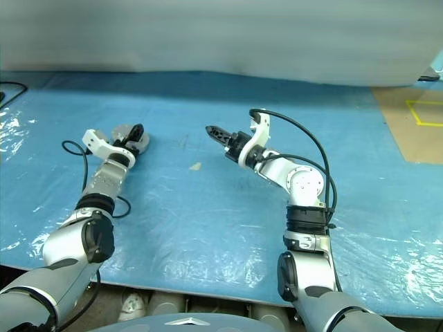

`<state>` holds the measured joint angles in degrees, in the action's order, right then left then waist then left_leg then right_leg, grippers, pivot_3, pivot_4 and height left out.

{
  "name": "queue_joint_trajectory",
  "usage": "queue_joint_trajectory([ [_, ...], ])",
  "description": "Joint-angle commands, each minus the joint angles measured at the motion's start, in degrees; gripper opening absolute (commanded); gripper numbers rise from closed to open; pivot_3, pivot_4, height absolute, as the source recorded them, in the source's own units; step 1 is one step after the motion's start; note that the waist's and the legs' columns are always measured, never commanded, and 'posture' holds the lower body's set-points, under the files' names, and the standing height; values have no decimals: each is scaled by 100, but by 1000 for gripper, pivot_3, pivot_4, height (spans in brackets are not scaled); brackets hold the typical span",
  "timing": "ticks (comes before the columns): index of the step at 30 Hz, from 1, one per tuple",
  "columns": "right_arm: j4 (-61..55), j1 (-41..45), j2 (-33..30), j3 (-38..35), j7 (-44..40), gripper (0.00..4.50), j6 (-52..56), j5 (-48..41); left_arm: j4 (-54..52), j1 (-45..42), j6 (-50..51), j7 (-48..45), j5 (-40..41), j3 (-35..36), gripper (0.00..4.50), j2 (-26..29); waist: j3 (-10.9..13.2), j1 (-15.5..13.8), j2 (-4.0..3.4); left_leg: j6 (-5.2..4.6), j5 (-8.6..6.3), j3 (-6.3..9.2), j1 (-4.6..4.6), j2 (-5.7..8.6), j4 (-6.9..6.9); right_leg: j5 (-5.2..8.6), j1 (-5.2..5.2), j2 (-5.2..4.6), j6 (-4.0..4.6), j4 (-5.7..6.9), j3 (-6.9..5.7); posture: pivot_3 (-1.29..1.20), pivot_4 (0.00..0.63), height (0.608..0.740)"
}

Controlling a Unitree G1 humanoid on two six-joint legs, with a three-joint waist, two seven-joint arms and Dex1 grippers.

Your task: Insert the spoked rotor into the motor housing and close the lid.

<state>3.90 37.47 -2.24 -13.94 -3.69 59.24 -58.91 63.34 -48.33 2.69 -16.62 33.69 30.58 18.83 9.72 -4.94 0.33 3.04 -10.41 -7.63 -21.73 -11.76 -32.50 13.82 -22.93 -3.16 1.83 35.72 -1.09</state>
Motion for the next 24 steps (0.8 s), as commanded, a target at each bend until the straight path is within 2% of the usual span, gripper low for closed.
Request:
queue_joint_trajectory([
  [1, -191, -11, 27, -3, -121, 2840, -102, 7, 138, 146, -300, 575, -404, 21, 4455, 667, 0, 47, 0, 0, 0, 0, 0, 0, 0, 0, -1, 0, 0, 0, 0, 0, 150, 740],
  [7, -294, -163, -39, 49, -207, 2840, -249, 235, 199, 409, -795, 1464, -1161, -127, 4455, 1933, 0, 45, 0, 1, 0, 5, -15, 0, 15, 0, -6, 1, 0, -18, -11, 0, 150, 740],
  [10, -421, -272, -214, 122, -315, 2840, -345, 437, 159, 248, -891, 1328, -1365, -240, 4455, 2278, 0, -78, 0, 1, 0, 30, -39, 2, 16, 0, -9, 0, 0, -32, -35, 0, 150, 740],
  [14, -1052, -535, -977, 296, -686, 2840, -713, 1034, -778, -93, -865, -483, -1102, -536, 4455, 2059, 2, -325, 0, 1, 0, 42, -47, 5, 7, 1, 1, -20, -1, -28, -42, 0, 150, 740],
  [16, -1363, -674, -1397, 356, -908, 2840, -1013, 1369, -1434, -143, -608, -1097, -935, -721, 4455, 1830, 2, -381, 0, 1, 0, 42, -46, 7, -6, -6, 14, -35, -12, -29, -42, 0, 150, 740],
  [20, -1716, -802, -2135, 532, -1251, 2840, -1601, 2138, -3120, 156, 149, -2165, -588, -1383, 4455, 1258, 3, -342, -1, 1, 0, 38, -40, 11, -25, -9, 19, -44, -17, -22, -35, 0, 150, 740],
  [24, -1978, -1040, -2768, 1225, -1406, 2840, -2342, 3380, -4472, 768, 709, -2765, -621, -2159, 4455, 901, 1, -164, -5, 1, 0, 31, -33, 14, -24, -7, 9, -26, -10, -3, -25, 0, 150, 740],
])
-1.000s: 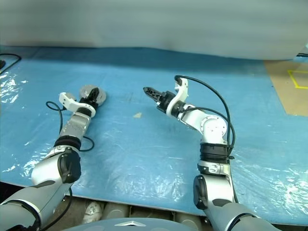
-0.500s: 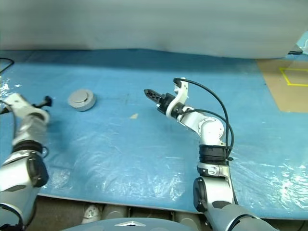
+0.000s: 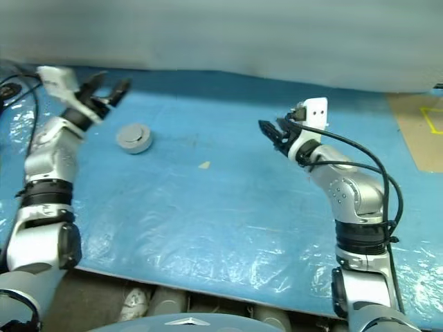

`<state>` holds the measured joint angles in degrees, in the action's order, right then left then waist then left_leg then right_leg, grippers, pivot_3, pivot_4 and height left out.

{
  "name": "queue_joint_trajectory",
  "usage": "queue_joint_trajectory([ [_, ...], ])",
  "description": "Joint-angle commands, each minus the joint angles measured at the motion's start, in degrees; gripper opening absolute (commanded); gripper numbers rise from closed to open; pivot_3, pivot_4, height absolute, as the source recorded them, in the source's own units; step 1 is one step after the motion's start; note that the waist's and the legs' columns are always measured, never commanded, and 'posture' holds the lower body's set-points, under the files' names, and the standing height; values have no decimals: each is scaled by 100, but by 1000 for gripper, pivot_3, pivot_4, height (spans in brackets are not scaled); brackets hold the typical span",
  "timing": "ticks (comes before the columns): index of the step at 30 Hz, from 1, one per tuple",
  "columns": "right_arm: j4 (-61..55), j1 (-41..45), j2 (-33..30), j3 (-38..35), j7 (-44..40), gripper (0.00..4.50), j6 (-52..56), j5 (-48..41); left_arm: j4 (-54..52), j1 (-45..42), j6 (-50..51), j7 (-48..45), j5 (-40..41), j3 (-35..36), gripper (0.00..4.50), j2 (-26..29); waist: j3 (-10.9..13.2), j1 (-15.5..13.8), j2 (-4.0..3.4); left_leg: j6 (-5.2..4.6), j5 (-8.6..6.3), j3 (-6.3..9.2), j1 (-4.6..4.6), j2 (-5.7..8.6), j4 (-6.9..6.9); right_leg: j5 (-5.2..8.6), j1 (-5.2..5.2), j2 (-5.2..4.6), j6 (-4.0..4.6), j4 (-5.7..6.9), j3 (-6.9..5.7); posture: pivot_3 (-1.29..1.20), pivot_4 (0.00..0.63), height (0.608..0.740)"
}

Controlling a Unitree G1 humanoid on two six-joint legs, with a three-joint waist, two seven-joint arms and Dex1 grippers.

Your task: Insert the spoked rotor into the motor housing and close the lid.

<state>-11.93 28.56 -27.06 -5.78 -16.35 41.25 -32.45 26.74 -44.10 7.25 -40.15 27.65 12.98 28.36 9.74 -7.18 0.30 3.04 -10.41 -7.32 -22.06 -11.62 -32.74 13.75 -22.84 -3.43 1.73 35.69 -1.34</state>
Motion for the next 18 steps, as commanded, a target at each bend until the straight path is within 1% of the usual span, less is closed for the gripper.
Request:
queue_joint_trajectory([
  [1, -477, -250, -357, 561, -179, 2840, -647, 926, -1035, 516, 273, -533, -78, -568, 4455, -95, -1, 120, -2, 0, 0, 0, 1, -5, 3, 3, -5, 13, 7, 0, 3, 0, 150, 740],
  [3, -747, -589, -438, 869, -184, 2840, -841, 1305, -1465, 922, 426, -683, -47, -881, 4455, -305, -1, 204, -3, 0, 0, 1, 3, -9, 17, 10, -10, 26, 17, -3, 3, 0, 150, 740],
  [5, -907, -1044, -359, 1059, -9, 2840, -968, 1654, -1706, 1345, 369, -718, -227, -1204, 4455, -499, -1, 236, -3, 0, 0, 1, 4, -12, 32, 15, -18, 33, 26, -6, 4, 0, 150, 740],
  [9, -1124, -1620, 7, 1059, 347, 2840, -953, 1942, -1889, 1868, 234, -548, -594, -1481, 4455, -691, 0, 256, -5, 1, -1, 2, -2, -10, 38, 16, -20, 32, 27, -19, 2, 0, 150, 740],
  [13, -1273, -1700, 204, 1063, 369, 2840, -898, 2074, -2104, 2087, 213, -514, -708, -1499, 4455, -739, 2, 269, -8, 0, -1, 2, 6, -9, 28, 16, -12, 26, 26, -17, 3, 0, 150, 740],
  [16, -1217, -1600, 206, 1081, 281, 2840, -925, 2188, -2041, 2020, 172, -517, -774, -1445, 4455, -711, 3, 277, -10, -1, -2, -1, 34, -10, 23, 18, 17, 22, 28, -17, 7, 0, 150, 740],
  [18, -1131, -1470, 201, 1034, 215, 2840, -930, 2216, -1938, 1949, 124, -519, -788, -1381, 4455, -702, 4, 280, -11, -2, -2, -7, 47, -9, 23, 31, 27, 20, 48, -17, 15, 0, 150, 740],
])
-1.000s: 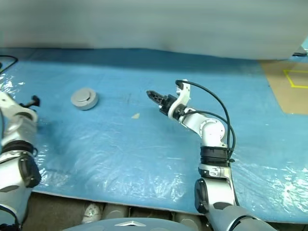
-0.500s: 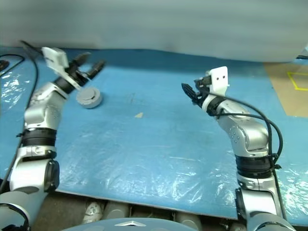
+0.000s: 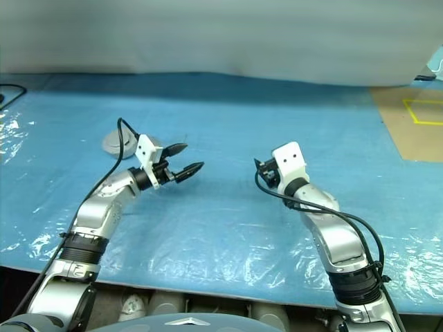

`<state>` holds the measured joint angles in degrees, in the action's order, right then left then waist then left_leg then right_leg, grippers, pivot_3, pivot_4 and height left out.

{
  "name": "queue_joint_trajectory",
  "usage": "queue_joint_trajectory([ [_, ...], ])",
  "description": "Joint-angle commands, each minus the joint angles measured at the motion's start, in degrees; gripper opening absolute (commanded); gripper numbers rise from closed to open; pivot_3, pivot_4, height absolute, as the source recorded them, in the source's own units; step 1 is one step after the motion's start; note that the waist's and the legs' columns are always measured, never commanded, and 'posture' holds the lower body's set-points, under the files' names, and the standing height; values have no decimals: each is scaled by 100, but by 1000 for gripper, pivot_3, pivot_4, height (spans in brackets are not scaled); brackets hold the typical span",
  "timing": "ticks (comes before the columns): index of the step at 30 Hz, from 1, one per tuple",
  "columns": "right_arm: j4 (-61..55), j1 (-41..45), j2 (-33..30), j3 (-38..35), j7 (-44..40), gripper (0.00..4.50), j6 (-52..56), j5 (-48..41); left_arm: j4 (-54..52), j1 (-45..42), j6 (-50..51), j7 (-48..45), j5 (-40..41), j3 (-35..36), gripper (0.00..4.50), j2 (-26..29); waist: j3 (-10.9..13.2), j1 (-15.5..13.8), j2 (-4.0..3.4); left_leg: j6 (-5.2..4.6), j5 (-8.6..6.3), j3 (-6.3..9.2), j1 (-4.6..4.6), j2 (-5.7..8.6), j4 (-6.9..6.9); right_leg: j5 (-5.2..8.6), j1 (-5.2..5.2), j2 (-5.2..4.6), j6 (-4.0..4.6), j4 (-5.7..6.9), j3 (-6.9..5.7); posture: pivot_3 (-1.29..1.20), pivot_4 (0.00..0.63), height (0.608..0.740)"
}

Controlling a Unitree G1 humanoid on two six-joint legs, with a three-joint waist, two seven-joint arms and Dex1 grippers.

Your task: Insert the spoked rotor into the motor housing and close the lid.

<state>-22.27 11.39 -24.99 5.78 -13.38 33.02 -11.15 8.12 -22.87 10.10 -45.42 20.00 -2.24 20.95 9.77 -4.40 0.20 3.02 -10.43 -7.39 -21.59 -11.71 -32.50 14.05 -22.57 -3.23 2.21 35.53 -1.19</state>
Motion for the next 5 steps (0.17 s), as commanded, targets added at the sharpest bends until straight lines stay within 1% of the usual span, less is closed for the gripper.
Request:
queue_joint_trajectory([
  [1, -57, 291, -11, -134, -109, 2840, -122, 111, -33, -188, -198, 6, -43, 156, 4455, 41, 0, 4, -1, 0, 0, -2, 0, 0, 0, 0, -1, 0, 1, 0, 3, 0, 150, 740],
  [5, 48, 385, 27, -155, -181, 2840, -116, 172, 109, -168, -358, 30, -113, 182, 4455, 5, 0, 14, -2, 0, 1, -4, -2, 0, 0, -14, -2, 3, -21, 1, 4, 0, 150, 740],
])
